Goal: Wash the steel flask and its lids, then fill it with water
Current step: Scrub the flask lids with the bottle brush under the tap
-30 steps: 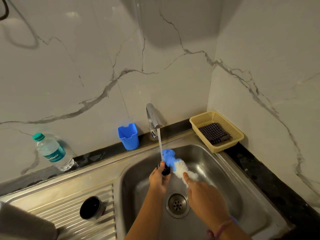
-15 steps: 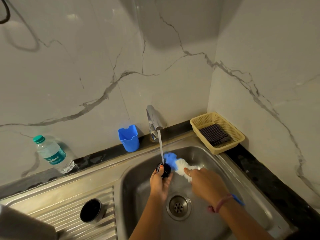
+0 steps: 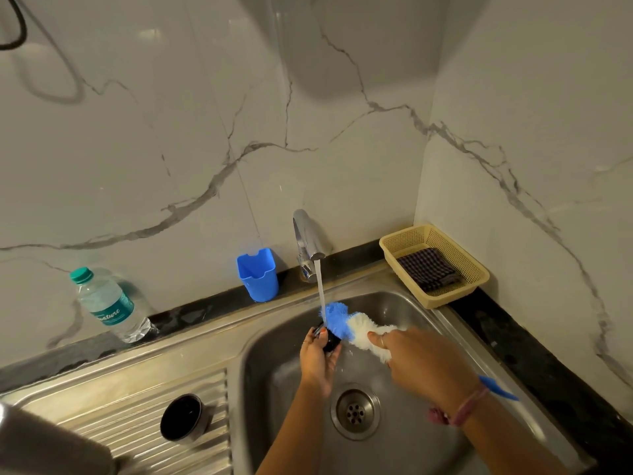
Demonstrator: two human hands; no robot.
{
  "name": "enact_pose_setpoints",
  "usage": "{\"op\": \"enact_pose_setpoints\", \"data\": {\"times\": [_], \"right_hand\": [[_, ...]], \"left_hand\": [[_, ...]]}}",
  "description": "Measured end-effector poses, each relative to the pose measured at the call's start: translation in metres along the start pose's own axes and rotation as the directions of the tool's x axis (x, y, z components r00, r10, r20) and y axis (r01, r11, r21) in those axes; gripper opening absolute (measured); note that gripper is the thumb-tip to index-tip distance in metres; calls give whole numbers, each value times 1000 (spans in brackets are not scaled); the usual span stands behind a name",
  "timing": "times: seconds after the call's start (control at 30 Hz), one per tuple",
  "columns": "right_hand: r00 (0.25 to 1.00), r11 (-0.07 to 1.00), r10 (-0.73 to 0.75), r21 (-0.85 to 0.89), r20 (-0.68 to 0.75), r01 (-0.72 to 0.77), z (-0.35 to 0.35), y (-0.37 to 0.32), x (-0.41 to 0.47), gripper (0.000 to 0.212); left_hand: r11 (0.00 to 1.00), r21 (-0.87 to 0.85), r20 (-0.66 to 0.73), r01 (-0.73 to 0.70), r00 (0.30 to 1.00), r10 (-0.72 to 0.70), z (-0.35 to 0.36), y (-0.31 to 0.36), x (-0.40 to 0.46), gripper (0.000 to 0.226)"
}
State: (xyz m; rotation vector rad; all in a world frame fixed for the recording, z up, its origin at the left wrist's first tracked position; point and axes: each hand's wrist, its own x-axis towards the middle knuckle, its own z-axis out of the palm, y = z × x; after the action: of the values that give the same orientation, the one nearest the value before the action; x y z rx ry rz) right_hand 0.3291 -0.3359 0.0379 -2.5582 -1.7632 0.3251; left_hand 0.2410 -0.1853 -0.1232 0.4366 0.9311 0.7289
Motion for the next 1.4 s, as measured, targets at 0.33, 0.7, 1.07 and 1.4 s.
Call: {"op": "enact_pose_setpoints", "data": {"times": [0.33,0.7,1.07,1.4], "right_hand": [[992,989,9,-147,128,10,-9,-5,16,38],[959,996,42,-90,281,-18,-9,7,40,41],[948,993,74,60,310,-97,2,6,48,43],[947,995,82,25,311,-95,-8,15,51,45]], "left_hand": [[983,152,52,-108,994,101,-2,-6,-4,51],[974,221,119,-36,993,10,-7,-5,-10,50],[968,248,87,-28,996,7,1,-4,-3,42],[996,76,75,50,996,-56,-2,2,-10,48]]}}
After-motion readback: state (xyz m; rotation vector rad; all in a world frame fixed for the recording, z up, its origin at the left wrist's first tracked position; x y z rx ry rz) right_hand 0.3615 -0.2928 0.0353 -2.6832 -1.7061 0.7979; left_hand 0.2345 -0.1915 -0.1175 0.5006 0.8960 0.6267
